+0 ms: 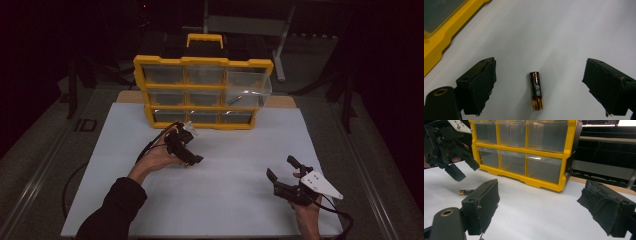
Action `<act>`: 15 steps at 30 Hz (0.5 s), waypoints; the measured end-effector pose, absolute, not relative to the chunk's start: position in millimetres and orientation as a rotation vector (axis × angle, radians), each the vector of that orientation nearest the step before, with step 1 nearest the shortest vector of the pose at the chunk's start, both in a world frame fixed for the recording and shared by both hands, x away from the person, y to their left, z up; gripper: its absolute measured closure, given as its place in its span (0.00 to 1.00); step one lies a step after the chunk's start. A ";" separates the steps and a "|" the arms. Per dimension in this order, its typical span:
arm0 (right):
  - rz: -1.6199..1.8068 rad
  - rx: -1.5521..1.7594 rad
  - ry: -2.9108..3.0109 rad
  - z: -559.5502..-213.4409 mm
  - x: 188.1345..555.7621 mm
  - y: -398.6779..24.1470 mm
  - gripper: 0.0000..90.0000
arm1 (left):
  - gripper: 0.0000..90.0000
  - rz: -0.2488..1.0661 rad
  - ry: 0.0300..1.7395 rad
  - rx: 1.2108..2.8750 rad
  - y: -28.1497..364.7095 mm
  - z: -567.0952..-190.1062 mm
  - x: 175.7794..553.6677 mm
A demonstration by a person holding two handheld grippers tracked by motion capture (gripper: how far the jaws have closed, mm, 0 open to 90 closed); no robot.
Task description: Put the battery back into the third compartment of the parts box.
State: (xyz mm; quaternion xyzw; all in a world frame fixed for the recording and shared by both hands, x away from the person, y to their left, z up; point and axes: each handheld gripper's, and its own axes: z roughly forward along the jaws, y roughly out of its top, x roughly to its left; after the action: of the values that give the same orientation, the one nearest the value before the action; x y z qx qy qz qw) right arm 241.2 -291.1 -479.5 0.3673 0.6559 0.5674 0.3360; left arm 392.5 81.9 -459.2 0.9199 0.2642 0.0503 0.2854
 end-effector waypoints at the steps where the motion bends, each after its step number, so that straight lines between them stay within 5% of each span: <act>1: 1.480 0.958 1.710 -479.4 241.1 -291.1 0.15 | 0.14 0.133 0.707 2.462 82.0 -460.1 392.5; 15: 1.480 0.958 1.710 -479.4 241.1 -291.0 0.15 | 0.22 0.138 0.713 2.513 79.1 -472.8 389.9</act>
State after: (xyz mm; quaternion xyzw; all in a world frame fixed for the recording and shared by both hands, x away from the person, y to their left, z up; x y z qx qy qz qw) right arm 241.1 -291.0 -479.4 0.3673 0.6558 0.5675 0.3361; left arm 389.9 79.1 -472.8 0.9277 0.2631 0.0511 0.2598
